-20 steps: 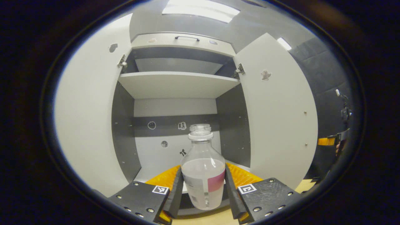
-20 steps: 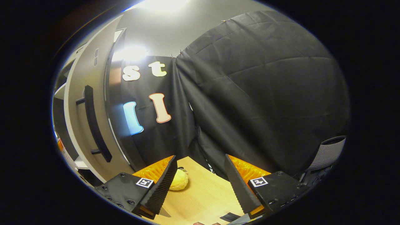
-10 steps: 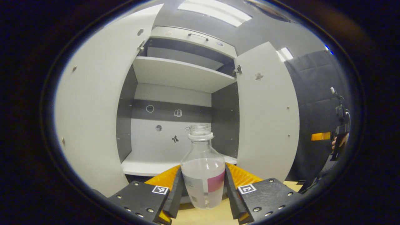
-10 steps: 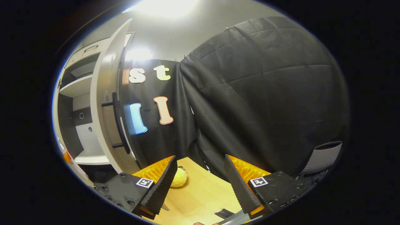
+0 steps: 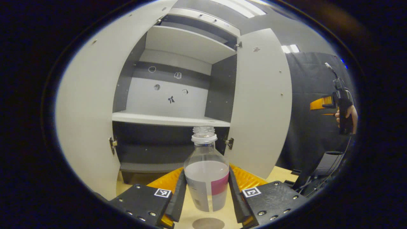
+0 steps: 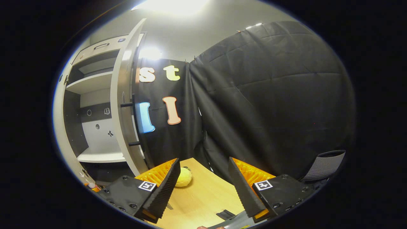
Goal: Grasp the bottle in the cabinet with the left hand and place it on the coaster, then close the right door with the right hand and the left door with the left hand.
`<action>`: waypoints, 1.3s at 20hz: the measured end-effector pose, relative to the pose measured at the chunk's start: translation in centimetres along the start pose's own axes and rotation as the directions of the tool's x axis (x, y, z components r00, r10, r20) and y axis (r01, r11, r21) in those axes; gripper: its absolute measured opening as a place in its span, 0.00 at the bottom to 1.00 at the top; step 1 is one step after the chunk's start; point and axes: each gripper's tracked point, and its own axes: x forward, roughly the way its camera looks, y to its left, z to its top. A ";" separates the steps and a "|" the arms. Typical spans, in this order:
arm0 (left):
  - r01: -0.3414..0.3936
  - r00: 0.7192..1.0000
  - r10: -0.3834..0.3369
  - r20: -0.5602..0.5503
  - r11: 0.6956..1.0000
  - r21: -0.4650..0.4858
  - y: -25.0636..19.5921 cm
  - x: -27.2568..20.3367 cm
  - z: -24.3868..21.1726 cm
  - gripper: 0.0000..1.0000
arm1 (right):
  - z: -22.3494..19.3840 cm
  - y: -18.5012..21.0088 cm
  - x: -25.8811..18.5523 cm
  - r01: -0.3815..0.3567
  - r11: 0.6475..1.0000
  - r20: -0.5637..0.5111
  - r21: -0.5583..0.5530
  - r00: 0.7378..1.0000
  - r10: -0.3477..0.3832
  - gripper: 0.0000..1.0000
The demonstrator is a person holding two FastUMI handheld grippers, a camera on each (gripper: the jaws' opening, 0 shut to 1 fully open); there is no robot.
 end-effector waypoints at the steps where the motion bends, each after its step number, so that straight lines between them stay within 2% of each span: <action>1: -0.002 1.000 0.002 -0.018 1.000 -0.013 0.2 0.0 -1.2 0.66 | 0.1 -0.1 -0.1 0.001 1.000 0.001 -0.010 1.000 -0.001 0.96; 3: -0.016 0.999 0.014 -0.049 1.000 -0.027 0.2 -0.7 -3.9 0.69 | 0.1 -0.3 -0.3 0.007 0.999 -0.002 -0.041 1.000 -0.007 0.96; 5: -0.024 0.997 0.021 -0.077 0.999 -0.035 0.0 -0.9 -6.3 0.65 | 0.1 0.1 -0.2 0.000 0.999 -0.007 -0.047 1.000 0.000 0.96; 6: -0.024 0.996 0.021 -0.091 0.999 -0.035 -0.2 -1.1 -7.5 0.65 | -0.1 0.5 -0.4 -0.008 0.999 -0.013 -0.043 1.000 0.008 0.92; 11: -0.037 0.991 0.042 -0.126 0.998 0.043 -0.7 -1.4 -11.5 0.66 | -0.6 1.0 -0.7 -0.024 0.999 -0.036 -0.034 0.999 0.023 0.96; 12: -0.043 0.991 0.052 -0.123 0.996 0.077 -0.7 -1.4 -11.9 0.66 | -0.7 0.8 -0.7 -0.022 0.999 -0.040 -0.033 0.999 0.020 0.92; 14: -0.056 0.991 0.070 -0.113 0.991 0.125 -0.4 -1.1 -12.4 0.66 | -0.9 0.6 -0.7 -0.017 0.999 -0.050 -0.030 0.999 0.015 0.96; 15: -0.057 0.991 0.071 -0.116 0.991 0.125 -0.5 -1.1 -12.7 0.66 | -0.9 0.5 -0.7 -0.016 0.999 -0.052 -0.030 0.999 0.014 0.92; 17: -0.068 0.989 0.082 -0.120 0.990 0.123 -0.7 -1.2 -13.5 0.67 | -1.1 0.0 -0.7 -0.007 0.999 -0.059 -0.037 0.998 0.005 0.96; 18: -0.071 0.988 0.086 -0.125 0.990 0.122 -0.9 -1.2 -14.1 0.67 | -1.3 -0.2 -0.7 -0.003 0.999 -0.064 -0.042 0.998 0.001 0.96; 19: -0.076 0.986 0.092 -0.136 0.990 0.120 -1.0 -1.3 -14.7 0.74 | -1.5 -0.3 -0.7 0.001 0.999 -0.071 -0.046 0.997 -0.004 0.96; 21: -0.091 0.984 0.107 -0.143 0.989 0.115 -1.0 -1.7 -15.3 0.75 | -1.9 -0.4 -0.6 0.007 0.999 -0.082 -0.052 0.997 -0.011 0.96; 22: -0.093 0.984 0.110 -0.142 0.989 0.116 -1.1 -1.8 -15.3 0.75 | -2.0 -0.6 -0.5 0.012 0.999 -0.084 -0.053 0.996 -0.017 0.92; 23: -0.095 0.983 0.112 -0.146 0.988 0.119 -1.2 -1.9 -15.2 0.69 | -2.0 -0.8 -0.5 0.019 0.998 -0.083 -0.054 0.996 -0.023 0.92; 26: -0.091 0.980 0.112 -0.163 0.987 0.132 -1.5 -2.2 -15.4 0.70 | -2.4 -0.8 -0.3 0.017 0.998 -0.091 -0.067 0.996 -0.023 0.92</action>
